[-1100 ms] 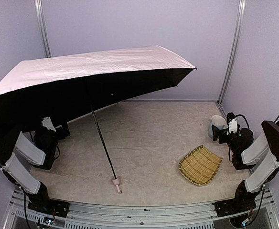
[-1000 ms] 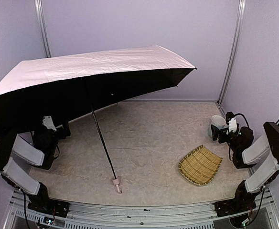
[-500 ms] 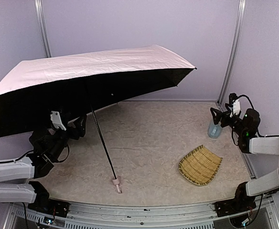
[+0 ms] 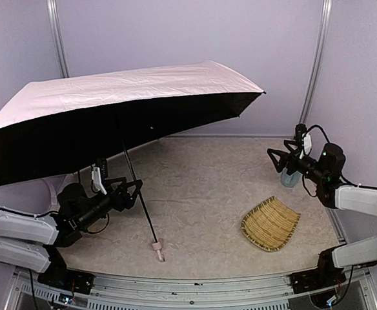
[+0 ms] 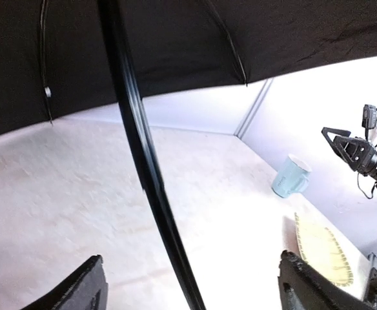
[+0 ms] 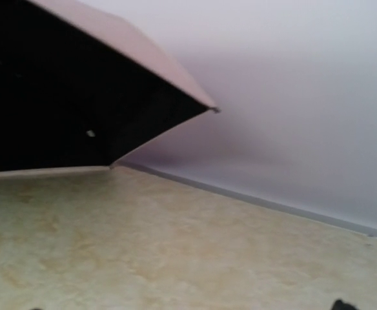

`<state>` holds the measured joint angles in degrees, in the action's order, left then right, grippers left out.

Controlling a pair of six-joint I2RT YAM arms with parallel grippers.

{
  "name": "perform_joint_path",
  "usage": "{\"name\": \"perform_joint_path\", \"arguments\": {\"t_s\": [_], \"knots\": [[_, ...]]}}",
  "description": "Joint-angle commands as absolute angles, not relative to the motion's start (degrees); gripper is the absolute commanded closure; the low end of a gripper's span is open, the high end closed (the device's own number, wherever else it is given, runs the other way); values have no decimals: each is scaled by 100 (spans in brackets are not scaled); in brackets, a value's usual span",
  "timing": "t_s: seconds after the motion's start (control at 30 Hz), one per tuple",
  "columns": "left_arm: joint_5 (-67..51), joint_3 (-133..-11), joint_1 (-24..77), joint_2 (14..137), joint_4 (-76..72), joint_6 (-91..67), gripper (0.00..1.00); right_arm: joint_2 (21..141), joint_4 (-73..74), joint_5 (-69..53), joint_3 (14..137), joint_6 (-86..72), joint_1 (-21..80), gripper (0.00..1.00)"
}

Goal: Put away the umbrella

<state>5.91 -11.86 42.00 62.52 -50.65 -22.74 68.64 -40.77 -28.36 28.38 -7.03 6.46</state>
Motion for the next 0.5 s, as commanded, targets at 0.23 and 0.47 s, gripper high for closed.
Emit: {"name": "perform_joint_path", "arguments": {"t_s": [0.23, 0.47], "knots": [[112, -1415, 4369, 8163, -7026, -3301, 45, 6779, -3852, -2723, 3031, -760, 1203, 6], [103, -1366, 4497, 8933, -7929, -3735, 93, 6699, -3716, -2687, 3076, -742, 1341, 6]]}}
